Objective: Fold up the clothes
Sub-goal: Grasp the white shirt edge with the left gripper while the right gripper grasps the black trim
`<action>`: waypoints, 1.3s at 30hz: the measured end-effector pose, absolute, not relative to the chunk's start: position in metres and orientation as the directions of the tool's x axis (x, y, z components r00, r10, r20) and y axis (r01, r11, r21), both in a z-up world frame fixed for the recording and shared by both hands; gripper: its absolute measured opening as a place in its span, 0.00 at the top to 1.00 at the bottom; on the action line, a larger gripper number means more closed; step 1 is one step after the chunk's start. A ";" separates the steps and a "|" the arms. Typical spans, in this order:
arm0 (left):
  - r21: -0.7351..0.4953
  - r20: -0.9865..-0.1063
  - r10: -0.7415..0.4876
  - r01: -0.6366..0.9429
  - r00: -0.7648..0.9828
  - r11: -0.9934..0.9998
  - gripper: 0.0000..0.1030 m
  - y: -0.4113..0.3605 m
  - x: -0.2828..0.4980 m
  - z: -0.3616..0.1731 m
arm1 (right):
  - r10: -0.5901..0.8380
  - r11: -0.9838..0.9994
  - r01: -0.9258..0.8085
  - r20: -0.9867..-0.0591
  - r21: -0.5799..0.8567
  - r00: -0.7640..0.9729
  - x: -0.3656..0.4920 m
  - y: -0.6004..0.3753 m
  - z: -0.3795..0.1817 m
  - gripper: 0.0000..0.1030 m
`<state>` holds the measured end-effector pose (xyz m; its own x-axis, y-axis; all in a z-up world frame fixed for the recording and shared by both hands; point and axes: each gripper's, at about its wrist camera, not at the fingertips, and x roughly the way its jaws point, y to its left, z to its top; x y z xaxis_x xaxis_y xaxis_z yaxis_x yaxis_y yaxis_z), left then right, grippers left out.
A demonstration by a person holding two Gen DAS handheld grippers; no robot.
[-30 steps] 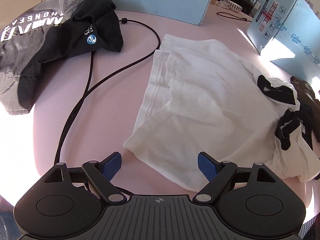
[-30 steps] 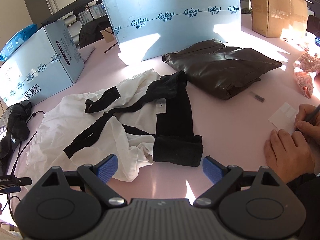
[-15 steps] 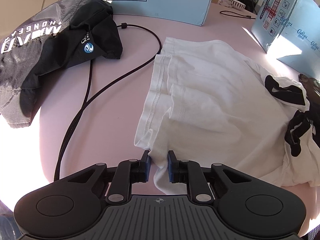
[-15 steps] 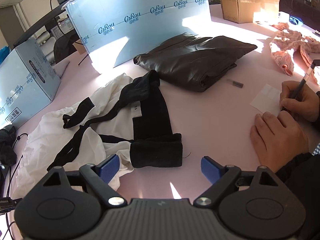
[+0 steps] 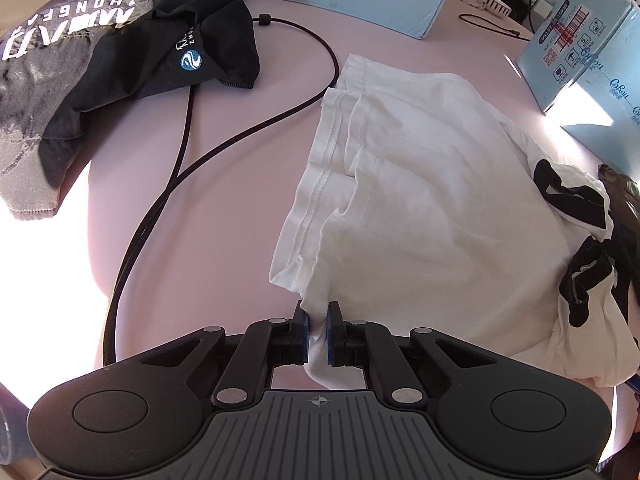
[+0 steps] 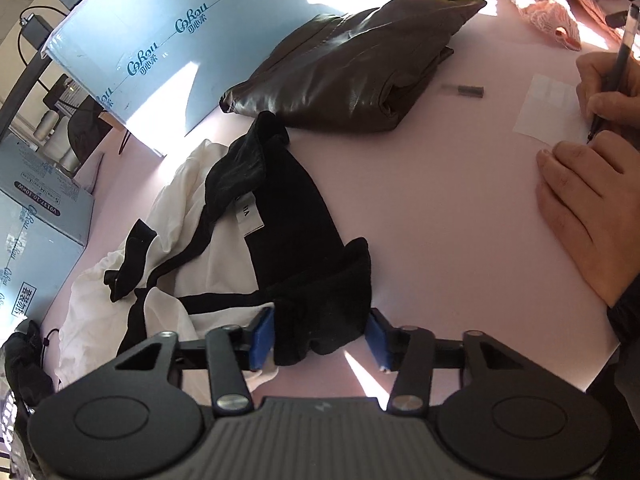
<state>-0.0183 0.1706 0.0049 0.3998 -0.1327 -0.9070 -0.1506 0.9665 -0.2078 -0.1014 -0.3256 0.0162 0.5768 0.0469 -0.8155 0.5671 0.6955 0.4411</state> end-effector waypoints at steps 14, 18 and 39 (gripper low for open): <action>-0.270 -0.916 -0.205 -0.153 0.344 0.951 0.94 0.188 -0.029 0.026 | 0.036 0.777 0.485 -0.798 0.400 0.601 -0.112 -0.314 0.055 0.73; -0.326 -0.901 -0.253 -0.166 0.351 0.931 0.94 0.197 -0.012 0.040 | 0.090 0.717 0.517 -0.797 0.467 0.597 -0.100 -0.328 0.068 0.73; -0.412 -0.848 -0.300 -0.185 0.437 0.892 0.94 0.187 0.195 0.038 | 0.120 0.690 0.478 -0.737 0.544 0.665 0.076 -0.374 0.075 0.74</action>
<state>0.1952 0.1868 0.0379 0.4374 -0.3003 -0.8477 -0.1850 0.8924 -0.4116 0.0758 -0.3735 0.0755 0.6646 0.1203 -0.7374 0.4785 0.6895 0.5437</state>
